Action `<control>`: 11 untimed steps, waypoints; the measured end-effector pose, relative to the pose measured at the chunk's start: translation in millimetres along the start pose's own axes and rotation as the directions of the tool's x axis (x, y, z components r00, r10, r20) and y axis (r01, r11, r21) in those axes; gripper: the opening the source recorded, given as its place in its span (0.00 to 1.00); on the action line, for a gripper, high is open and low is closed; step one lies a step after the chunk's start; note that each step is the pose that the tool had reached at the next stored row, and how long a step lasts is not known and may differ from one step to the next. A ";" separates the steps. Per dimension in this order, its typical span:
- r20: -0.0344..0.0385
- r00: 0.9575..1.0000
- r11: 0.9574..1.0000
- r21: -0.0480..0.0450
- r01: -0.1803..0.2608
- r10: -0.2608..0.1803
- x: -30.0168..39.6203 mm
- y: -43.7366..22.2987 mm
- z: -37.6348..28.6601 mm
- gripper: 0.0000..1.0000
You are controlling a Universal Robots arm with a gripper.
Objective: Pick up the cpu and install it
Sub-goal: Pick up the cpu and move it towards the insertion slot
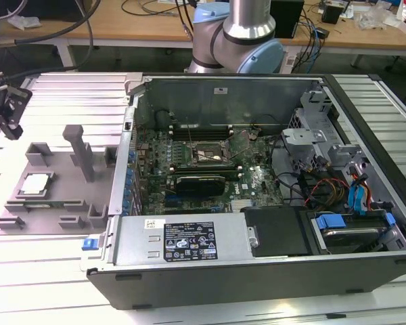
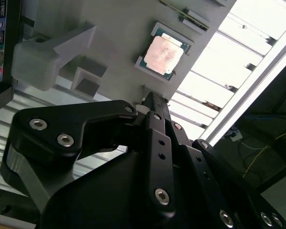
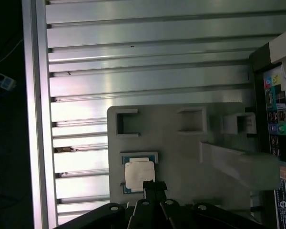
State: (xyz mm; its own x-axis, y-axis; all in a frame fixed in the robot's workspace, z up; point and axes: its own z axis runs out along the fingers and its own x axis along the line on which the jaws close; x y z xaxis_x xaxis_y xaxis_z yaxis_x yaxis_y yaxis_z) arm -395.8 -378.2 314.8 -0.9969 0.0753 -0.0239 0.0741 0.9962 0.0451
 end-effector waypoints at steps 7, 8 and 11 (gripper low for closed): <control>0.000 1.000 1.000 0.000 0.000 0.000 3.9 -0.5 3.3 0.11; 0.000 1.000 1.000 0.000 0.000 0.000 4.6 -0.5 4.2 0.11; 0.000 1.000 1.000 0.000 0.000 0.000 6.1 -0.7 6.1 0.11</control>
State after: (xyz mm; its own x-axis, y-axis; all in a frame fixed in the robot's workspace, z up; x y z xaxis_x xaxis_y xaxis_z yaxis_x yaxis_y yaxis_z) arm -401.8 -378.2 308.6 -0.9969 0.0753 -0.0242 0.0741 0.9962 0.0453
